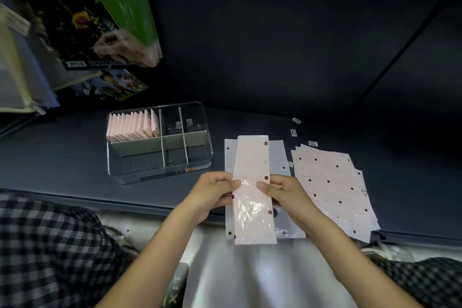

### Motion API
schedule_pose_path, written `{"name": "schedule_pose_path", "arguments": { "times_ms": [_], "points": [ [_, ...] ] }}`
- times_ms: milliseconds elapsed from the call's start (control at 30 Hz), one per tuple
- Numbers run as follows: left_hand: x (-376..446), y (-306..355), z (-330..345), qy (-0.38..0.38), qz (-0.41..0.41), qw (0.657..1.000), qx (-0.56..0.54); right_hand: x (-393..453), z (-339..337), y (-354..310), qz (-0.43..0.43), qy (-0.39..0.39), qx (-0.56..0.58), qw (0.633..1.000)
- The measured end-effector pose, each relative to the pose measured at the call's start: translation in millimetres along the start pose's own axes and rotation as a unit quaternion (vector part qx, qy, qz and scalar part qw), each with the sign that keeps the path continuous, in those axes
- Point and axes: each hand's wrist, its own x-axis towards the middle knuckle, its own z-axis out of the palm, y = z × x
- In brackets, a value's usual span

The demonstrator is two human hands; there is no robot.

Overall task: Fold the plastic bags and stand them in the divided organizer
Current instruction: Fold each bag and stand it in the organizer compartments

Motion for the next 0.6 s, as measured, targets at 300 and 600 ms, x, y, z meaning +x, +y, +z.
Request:
{"name": "schedule_pose_path", "arguments": {
  "times_ms": [300, 600],
  "points": [
    [-14.5, 21.1, -4.5, -0.018, 0.088, 0.996, -0.018, -14.6, -8.6, -24.4, -0.071, -0.014, 0.047, 0.996],
    [-21.7, 25.6, 8.4, 0.020, 0.062, 0.994, -0.083, -22.0, -4.0, -34.2, -0.156, 0.050, -0.034, 0.986]
  ]
}}
